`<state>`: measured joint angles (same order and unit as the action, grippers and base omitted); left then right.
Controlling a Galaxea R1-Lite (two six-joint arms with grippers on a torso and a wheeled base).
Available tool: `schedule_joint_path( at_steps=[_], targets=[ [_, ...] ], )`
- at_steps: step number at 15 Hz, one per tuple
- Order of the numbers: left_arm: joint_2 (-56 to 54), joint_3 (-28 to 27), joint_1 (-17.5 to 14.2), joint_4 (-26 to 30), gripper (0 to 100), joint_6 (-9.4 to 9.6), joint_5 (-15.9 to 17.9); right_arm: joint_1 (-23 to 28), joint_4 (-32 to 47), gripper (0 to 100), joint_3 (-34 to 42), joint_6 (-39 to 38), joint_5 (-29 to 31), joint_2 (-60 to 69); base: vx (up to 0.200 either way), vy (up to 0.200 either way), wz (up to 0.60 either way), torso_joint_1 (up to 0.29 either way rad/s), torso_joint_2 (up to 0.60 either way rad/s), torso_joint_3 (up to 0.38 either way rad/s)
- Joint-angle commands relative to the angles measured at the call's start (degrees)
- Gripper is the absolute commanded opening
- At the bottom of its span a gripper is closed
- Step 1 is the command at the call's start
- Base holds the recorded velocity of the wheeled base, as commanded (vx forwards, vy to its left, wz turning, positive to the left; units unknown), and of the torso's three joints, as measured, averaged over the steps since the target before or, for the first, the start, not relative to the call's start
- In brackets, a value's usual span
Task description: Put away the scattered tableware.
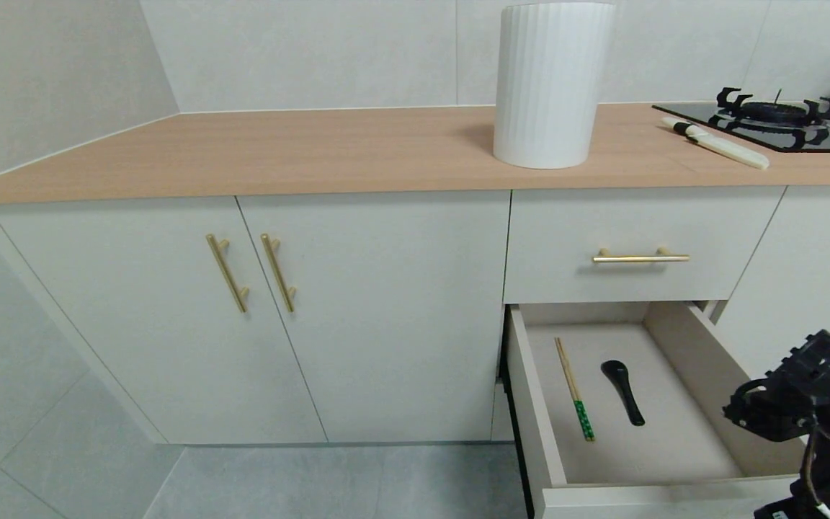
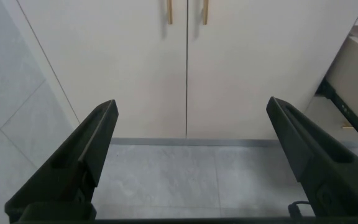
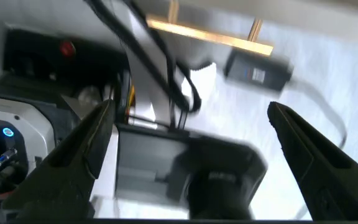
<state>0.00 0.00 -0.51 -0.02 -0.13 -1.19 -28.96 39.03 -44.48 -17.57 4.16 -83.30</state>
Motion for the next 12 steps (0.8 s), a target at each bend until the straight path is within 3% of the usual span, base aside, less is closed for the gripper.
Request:
schedule_joint_path(
  at_steps=[1,4,8,12],
  targets=[
    [0.00,0.00,-0.02,0.02,100,-0.04,-0.04,-0.39,0.25,100,-0.69,-0.71,-0.03,-5.91,0.000,0.000,0.00,0.000,0.00,0.000],
    [0.00,0.00,-0.02,0.02,100,-0.04,-0.04,-0.30,-0.80,100,-0.43,-0.80,0.41,-6.17,0.000,0.000,0.00,0.000,0.00,0.000],
    [0.00,0.00,-0.02,-0.06,100,-0.04,-0.04,-0.13,-11.61,100,3.44,-2.03,4.81,-7.49,0.000,0.000,0.00,0.000,0.00,0.000],
    [0.00,0.00,-0.02,0.02,100,-0.04,-0.04,0.05,-17.50,100,4.67,-3.61,6.57,-7.49,0.000,0.000,0.00,0.000,0.00,0.000]
  ],
)
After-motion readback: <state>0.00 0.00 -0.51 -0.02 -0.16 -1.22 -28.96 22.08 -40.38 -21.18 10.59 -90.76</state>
